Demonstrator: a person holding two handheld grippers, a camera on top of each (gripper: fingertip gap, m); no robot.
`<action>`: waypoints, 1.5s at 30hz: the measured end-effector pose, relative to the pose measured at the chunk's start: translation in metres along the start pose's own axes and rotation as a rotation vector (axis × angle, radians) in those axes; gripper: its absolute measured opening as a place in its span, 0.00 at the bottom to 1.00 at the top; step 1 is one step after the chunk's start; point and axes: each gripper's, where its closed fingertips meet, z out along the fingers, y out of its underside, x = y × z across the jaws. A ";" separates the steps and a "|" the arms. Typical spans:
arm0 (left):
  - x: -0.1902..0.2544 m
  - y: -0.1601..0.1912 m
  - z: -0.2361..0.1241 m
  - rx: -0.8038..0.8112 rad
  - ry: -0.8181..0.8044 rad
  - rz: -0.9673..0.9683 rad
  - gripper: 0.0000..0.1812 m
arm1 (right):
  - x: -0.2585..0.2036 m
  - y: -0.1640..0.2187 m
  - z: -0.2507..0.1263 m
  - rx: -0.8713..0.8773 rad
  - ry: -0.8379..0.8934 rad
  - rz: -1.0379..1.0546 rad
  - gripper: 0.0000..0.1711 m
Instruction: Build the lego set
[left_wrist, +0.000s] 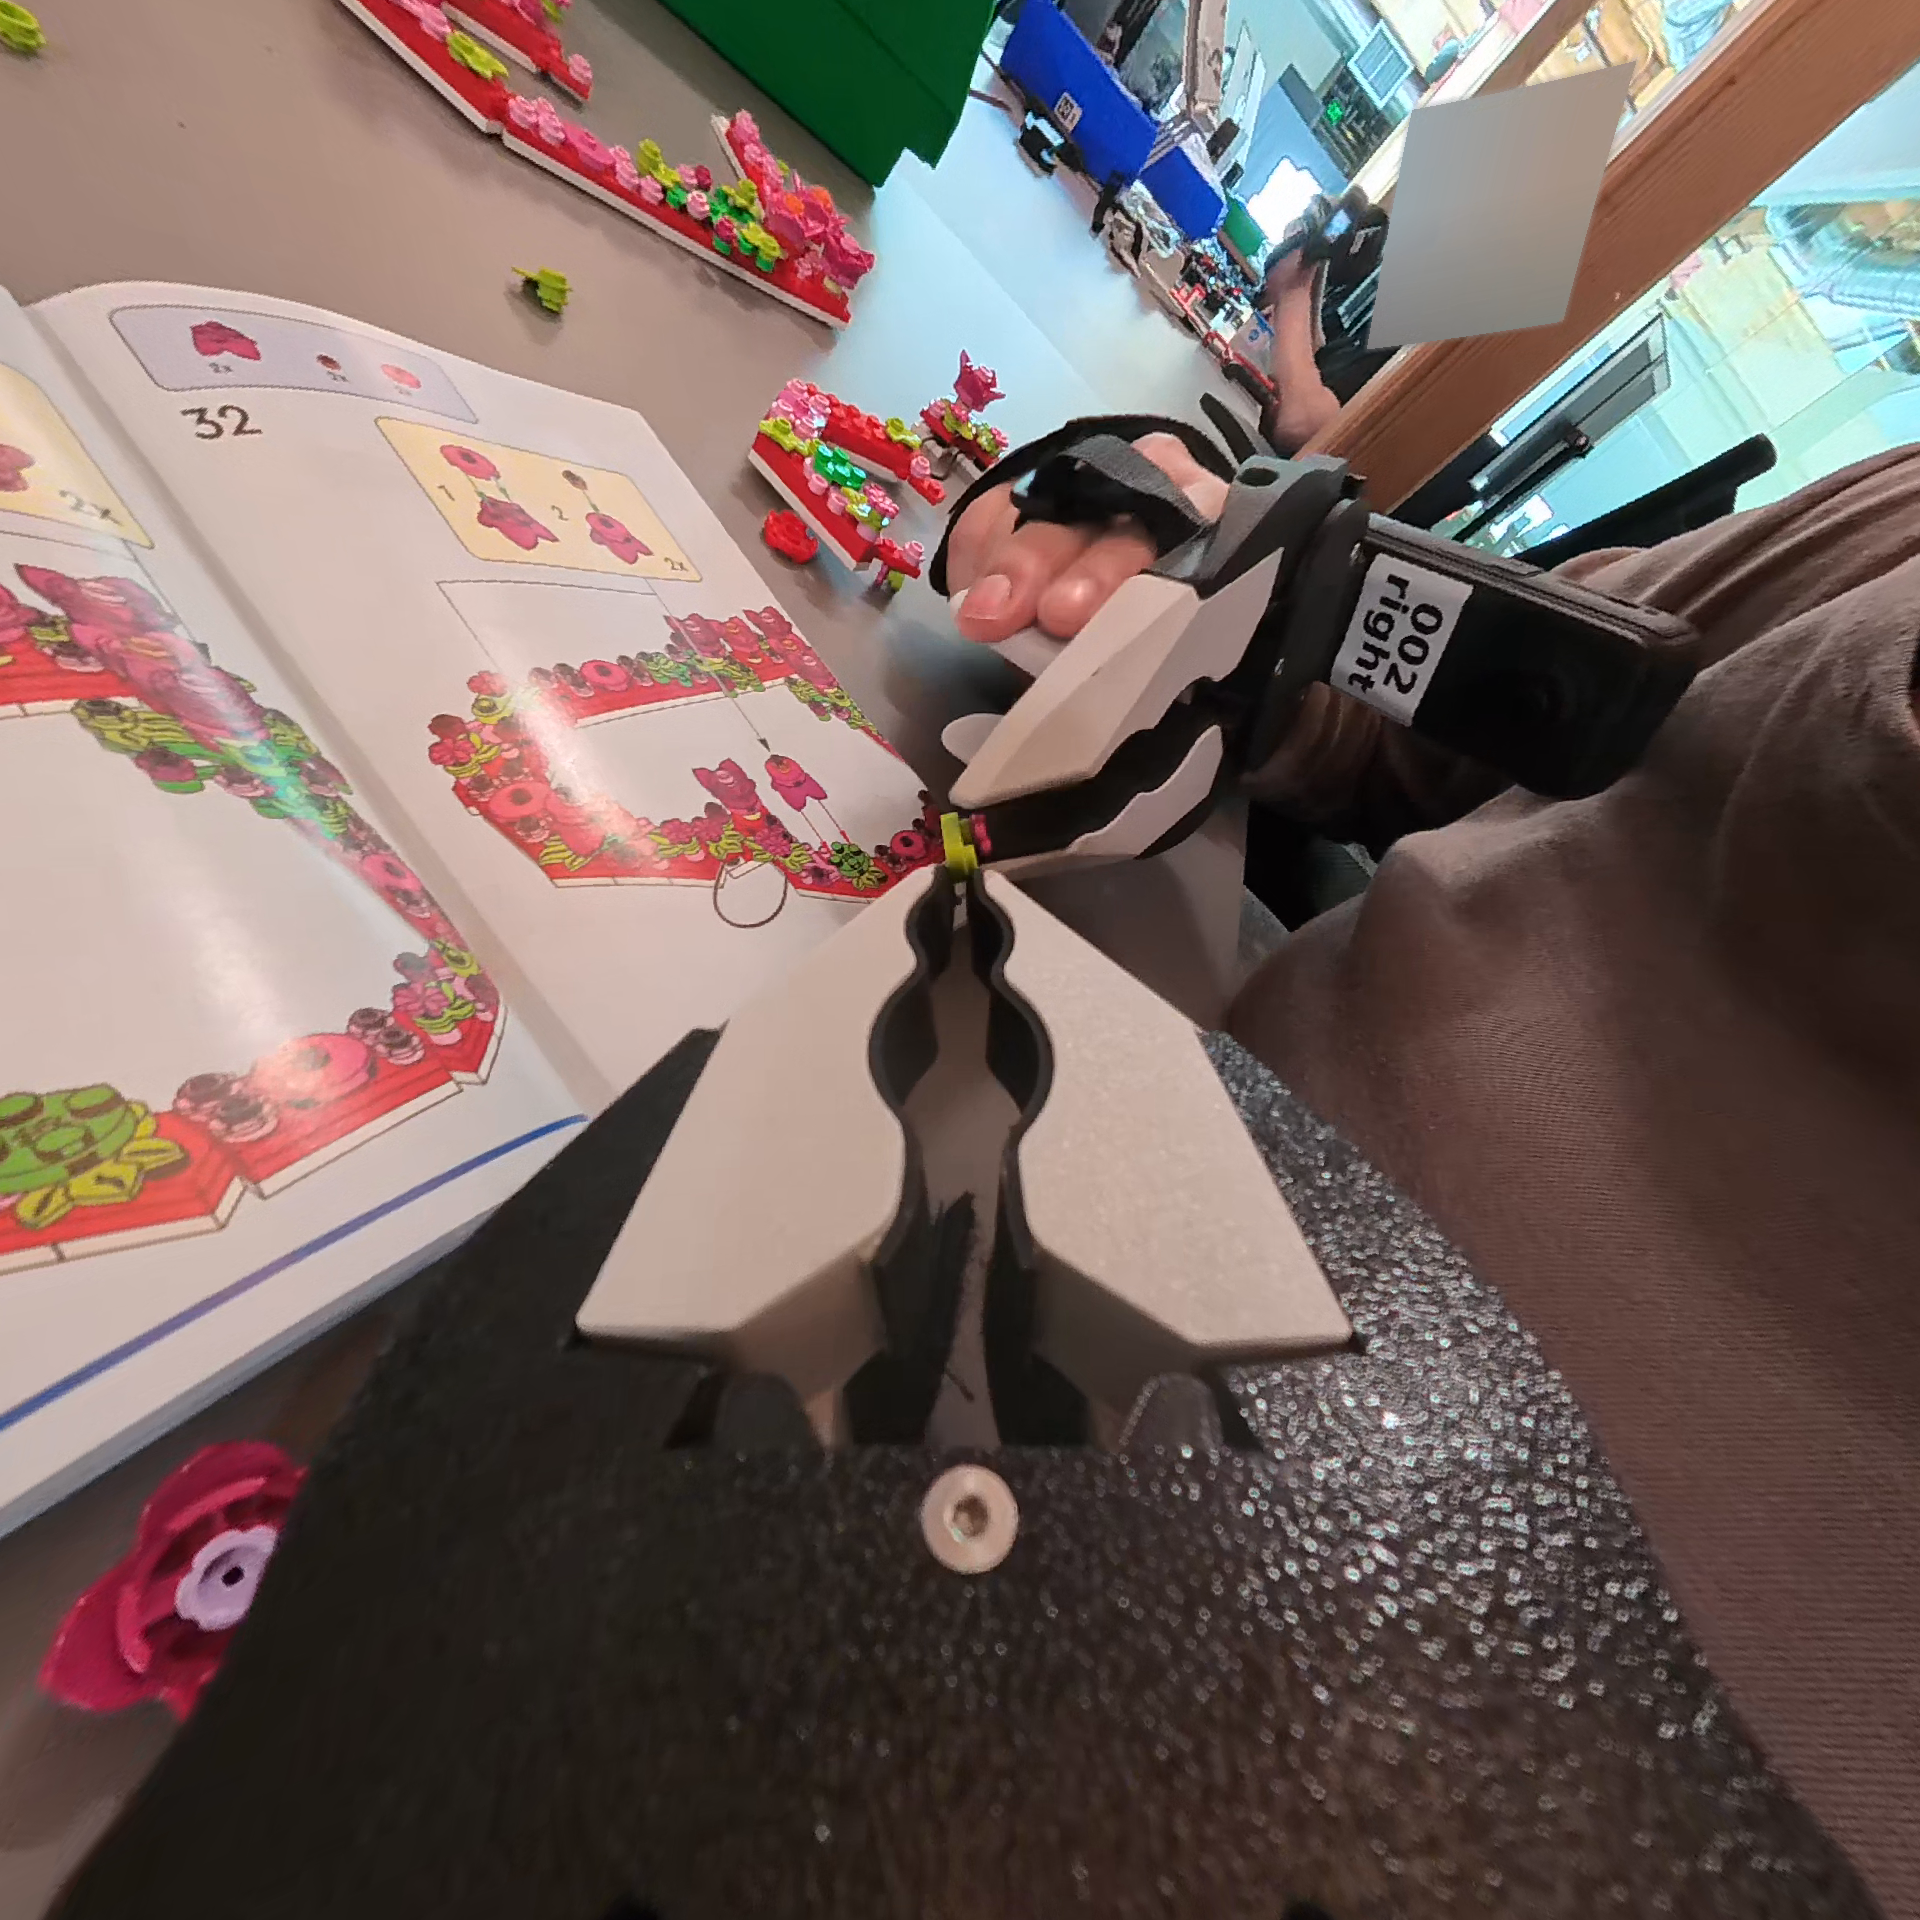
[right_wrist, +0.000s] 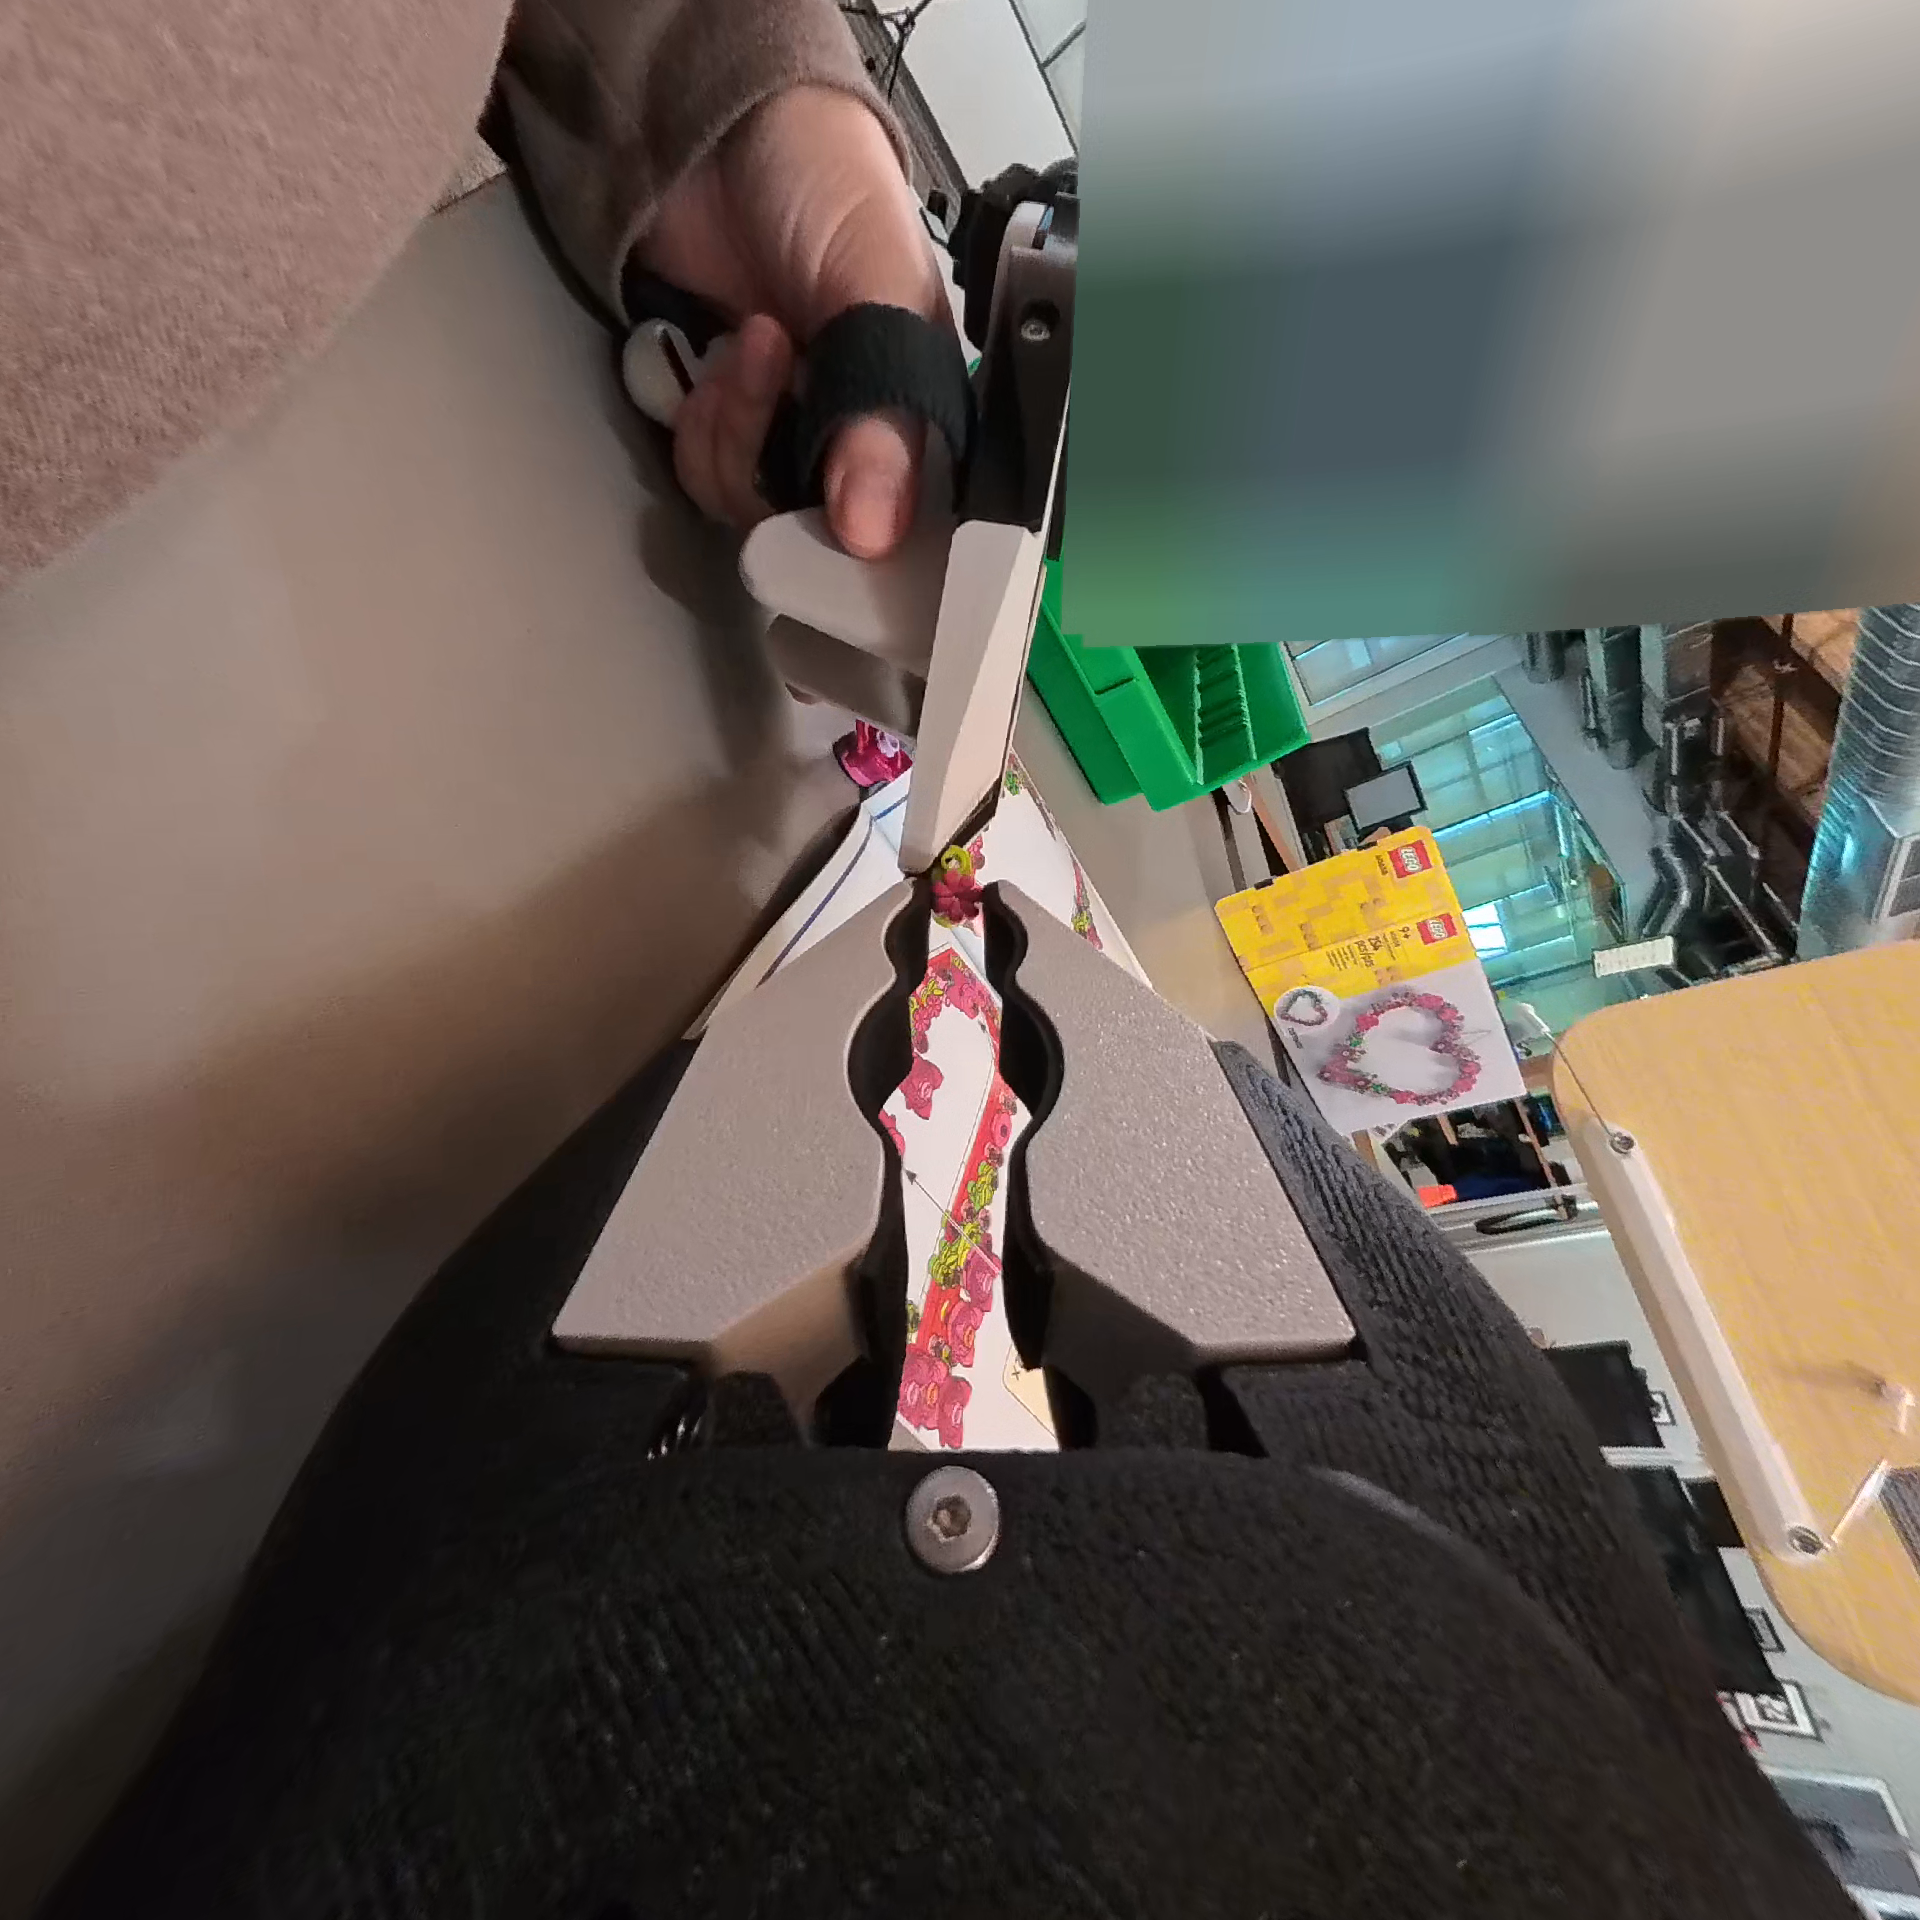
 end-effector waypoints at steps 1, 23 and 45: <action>0.000 0.000 0.000 0.003 0.001 0.001 0.00 | 0.000 0.000 0.000 -0.001 0.000 0.002 0.05; 0.006 -0.012 -0.006 0.090 0.066 -0.026 0.06 | 0.008 -0.006 -0.003 0.005 0.058 -0.071 0.05; 0.003 0.005 0.003 -0.046 -0.072 0.158 0.01 | -0.010 0.000 -0.006 -0.008 -0.110 0.012 0.04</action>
